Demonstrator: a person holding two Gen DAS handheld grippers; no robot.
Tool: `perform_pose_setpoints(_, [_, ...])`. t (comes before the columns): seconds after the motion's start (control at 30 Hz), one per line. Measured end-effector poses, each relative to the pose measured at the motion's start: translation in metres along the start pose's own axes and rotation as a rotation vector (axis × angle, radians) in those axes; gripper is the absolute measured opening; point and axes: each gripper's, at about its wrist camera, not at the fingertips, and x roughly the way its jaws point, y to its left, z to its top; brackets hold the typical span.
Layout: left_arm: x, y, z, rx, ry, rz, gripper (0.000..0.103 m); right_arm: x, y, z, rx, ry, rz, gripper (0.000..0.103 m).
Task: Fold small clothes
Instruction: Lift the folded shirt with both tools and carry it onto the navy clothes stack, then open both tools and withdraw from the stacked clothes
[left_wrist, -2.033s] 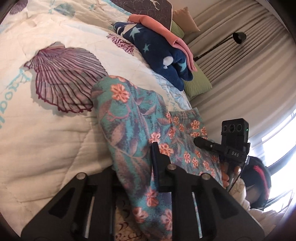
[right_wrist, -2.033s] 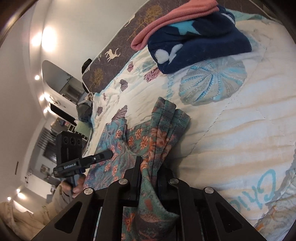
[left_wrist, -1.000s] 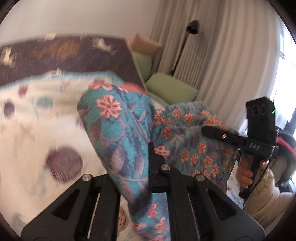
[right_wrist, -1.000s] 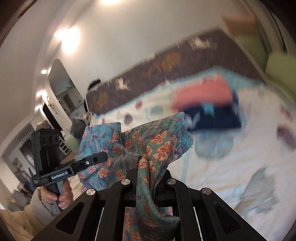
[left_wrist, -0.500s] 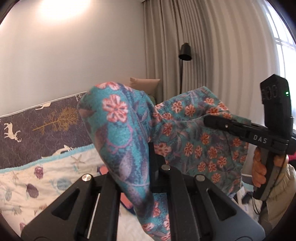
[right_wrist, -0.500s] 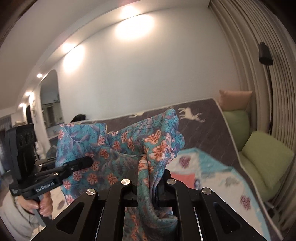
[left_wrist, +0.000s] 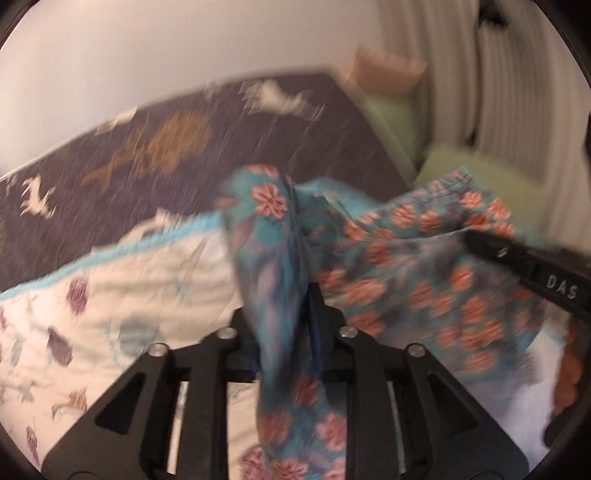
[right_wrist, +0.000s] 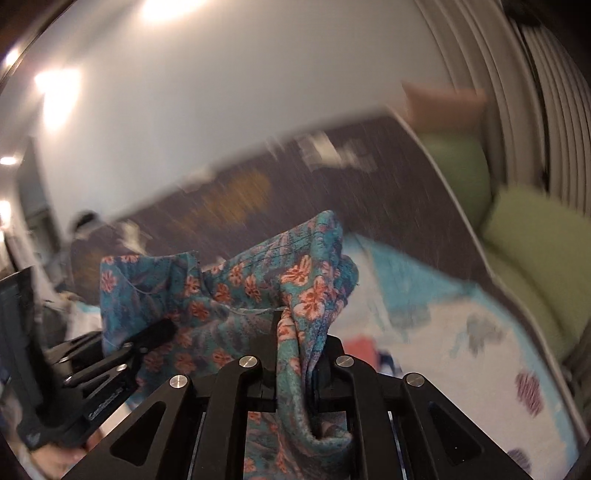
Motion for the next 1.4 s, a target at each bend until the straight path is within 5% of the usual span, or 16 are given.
perform_pose_setpoints(0.07, [0.037,-0.003,-0.023,0.036,0.071,0.025,0.025,0.045,-0.002,-0.015,-0.056,0.058,-0.108,0.019])
perform_pose_setpoints(0.13, [0.051,-0.003,-0.045,0.053,0.049,0.008,0.025,0.079,-0.010,-0.034,-0.087,0.114,-0.182,0.030])
perform_pose_setpoints(0.23, [0.052,0.015,-0.052,-0.066,0.006,-0.052,0.030,0.094,-0.032,-0.043,-0.005,0.145,-0.113,0.041])
perform_pose_setpoints(0.33, [0.045,0.020,-0.052,-0.066,0.014,-0.019,0.036,0.079,-0.049,-0.033,0.082,0.153,-0.097,0.058])
perform_pose_setpoints(0.43, [0.010,0.025,-0.052,-0.050,-0.009,0.013,0.037,0.035,-0.066,-0.031,0.140,0.073,-0.103,0.059])
perform_pose_setpoints(0.57, [-0.063,0.032,-0.065,-0.100,-0.097,-0.007,0.077,-0.045,-0.068,-0.036,0.136,0.005,-0.070,0.060])
perform_pose_setpoints(0.87, [-0.234,-0.016,-0.139,-0.055,-0.081,-0.081,0.088,-0.215,-0.027,-0.128,0.042,0.095,0.076,0.067])
perform_pose_setpoints(1.07, [-0.320,-0.048,-0.178,-0.044,-0.091,-0.056,0.090,-0.325,0.011,-0.190,-0.051,-0.003,-0.036,0.070])
perform_pose_setpoints(1.4, [-0.412,-0.059,-0.205,-0.079,-0.162,-0.016,0.100,-0.423,0.049,-0.239,-0.054,-0.121,-0.103,0.078])
